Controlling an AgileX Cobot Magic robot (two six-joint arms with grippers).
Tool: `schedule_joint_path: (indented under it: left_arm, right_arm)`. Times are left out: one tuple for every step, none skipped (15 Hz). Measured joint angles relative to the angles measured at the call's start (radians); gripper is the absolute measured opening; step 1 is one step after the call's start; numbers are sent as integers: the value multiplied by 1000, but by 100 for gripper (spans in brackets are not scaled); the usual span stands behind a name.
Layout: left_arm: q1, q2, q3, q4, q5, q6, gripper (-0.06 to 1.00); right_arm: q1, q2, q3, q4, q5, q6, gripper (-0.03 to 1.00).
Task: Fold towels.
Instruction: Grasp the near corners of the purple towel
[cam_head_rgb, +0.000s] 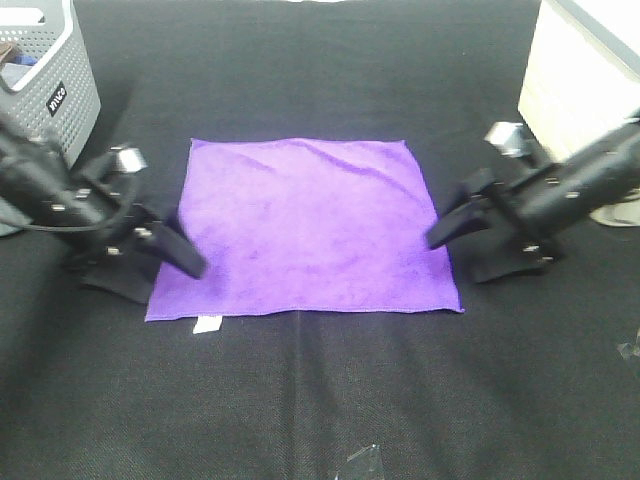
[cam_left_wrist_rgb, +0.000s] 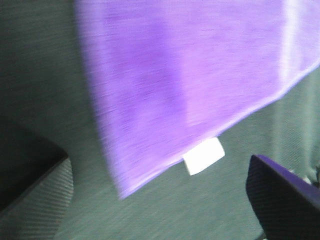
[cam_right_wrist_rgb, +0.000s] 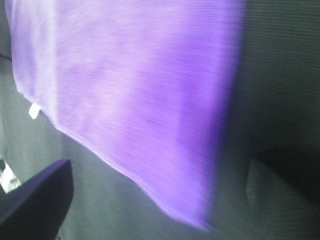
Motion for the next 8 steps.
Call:
schedule_joint_path:
  left_arm:
    - [-36,17,-25,-10,4,-19,84]
    - [-63,33,-51,-14,7,-47,83]
    - [-84,45,-76,-15,9,-74,81]
    - [-99,56,-93,-15,11,-97,78]
    - [-107,61,-100,-18,9,-111,76]
    - [-113,65,-103,-20,6,-117,73]
    - [-114,66,-103,-22,6,-117,72]
    - [-113,66,-103,-22,5,-117,71]
  right_arm:
    - [46,11,-4,24,-8,0,87]
    - [87,24,-16,37,-9,0,84]
    - [127,39,-31,44,-9,0,82]
    - [154,50,-46,49,-9,0,78]
    - [172,55,-53,51,-14,0,75]
    - [179,55,-56,50,-21,0,73]
    - [179,56,-56,48,-24,1,71]
    - [179,58,-57,39,-26,1,68]
